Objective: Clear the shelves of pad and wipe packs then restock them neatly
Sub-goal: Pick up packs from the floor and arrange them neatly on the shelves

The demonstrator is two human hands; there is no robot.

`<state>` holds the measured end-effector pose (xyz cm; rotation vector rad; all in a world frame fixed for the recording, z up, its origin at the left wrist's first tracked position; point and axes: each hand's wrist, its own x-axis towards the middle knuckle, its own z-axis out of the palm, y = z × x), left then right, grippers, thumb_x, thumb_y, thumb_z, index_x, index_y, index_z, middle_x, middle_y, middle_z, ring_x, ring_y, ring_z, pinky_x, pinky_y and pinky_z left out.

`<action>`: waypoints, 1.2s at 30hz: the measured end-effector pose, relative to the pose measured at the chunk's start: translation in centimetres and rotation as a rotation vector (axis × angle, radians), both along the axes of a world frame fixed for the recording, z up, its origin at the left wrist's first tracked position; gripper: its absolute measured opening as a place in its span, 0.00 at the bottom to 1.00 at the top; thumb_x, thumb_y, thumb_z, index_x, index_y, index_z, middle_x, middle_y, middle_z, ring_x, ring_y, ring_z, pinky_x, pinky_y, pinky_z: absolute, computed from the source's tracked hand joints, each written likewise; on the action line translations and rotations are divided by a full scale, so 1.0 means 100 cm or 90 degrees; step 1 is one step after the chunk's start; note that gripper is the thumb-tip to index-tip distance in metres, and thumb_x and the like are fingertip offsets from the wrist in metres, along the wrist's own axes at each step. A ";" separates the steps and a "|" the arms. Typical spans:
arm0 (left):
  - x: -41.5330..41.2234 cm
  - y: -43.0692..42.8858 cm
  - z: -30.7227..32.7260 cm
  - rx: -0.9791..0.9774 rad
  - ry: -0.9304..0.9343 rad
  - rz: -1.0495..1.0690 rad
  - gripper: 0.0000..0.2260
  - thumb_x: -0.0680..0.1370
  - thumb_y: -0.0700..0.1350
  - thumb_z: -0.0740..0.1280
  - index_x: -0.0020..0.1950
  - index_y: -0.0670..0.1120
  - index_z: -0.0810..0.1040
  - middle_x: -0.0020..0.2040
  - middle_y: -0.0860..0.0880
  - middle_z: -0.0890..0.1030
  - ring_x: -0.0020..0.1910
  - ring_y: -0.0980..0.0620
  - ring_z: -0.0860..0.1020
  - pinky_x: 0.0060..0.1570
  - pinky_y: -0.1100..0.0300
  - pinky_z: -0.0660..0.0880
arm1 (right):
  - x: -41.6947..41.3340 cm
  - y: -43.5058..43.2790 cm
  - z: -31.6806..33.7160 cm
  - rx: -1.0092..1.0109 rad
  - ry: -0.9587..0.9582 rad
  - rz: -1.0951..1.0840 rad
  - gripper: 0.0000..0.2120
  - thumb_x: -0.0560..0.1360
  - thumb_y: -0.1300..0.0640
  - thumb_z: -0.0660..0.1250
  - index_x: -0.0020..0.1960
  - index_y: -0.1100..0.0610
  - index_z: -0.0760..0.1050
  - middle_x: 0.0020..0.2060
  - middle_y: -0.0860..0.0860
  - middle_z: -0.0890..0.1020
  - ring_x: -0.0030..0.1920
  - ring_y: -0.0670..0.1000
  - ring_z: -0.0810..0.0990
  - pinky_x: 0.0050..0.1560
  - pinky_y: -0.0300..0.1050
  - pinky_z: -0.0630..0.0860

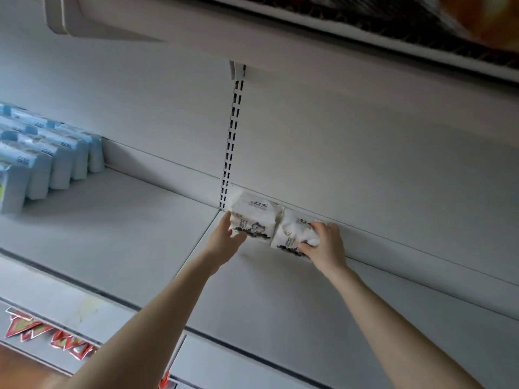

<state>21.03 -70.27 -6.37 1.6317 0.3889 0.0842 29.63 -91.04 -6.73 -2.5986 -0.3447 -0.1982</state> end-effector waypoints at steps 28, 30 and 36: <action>-0.570 0.167 -0.138 -0.112 0.312 0.853 0.22 0.78 0.45 0.65 0.70 0.38 0.68 0.68 0.42 0.73 0.66 0.47 0.72 0.64 0.56 0.68 | -0.465 0.393 -0.119 -0.154 0.405 0.863 0.23 0.73 0.53 0.70 0.64 0.62 0.71 0.58 0.56 0.78 0.58 0.53 0.77 0.57 0.40 0.70; -0.608 0.159 -0.155 -0.141 0.338 0.915 0.23 0.78 0.45 0.65 0.71 0.38 0.67 0.68 0.42 0.72 0.67 0.47 0.71 0.64 0.58 0.66 | -0.499 0.402 -0.141 -0.204 0.420 0.907 0.24 0.73 0.52 0.70 0.64 0.62 0.71 0.59 0.55 0.78 0.59 0.53 0.77 0.57 0.39 0.70; -0.683 0.125 -0.205 -0.251 0.394 1.076 0.14 0.75 0.47 0.66 0.58 0.41 0.76 0.55 0.44 0.78 0.58 0.46 0.74 0.52 0.59 0.70 | -0.586 0.419 -0.205 -0.374 0.465 1.016 0.25 0.73 0.50 0.69 0.65 0.61 0.70 0.61 0.55 0.78 0.61 0.52 0.76 0.54 0.36 0.67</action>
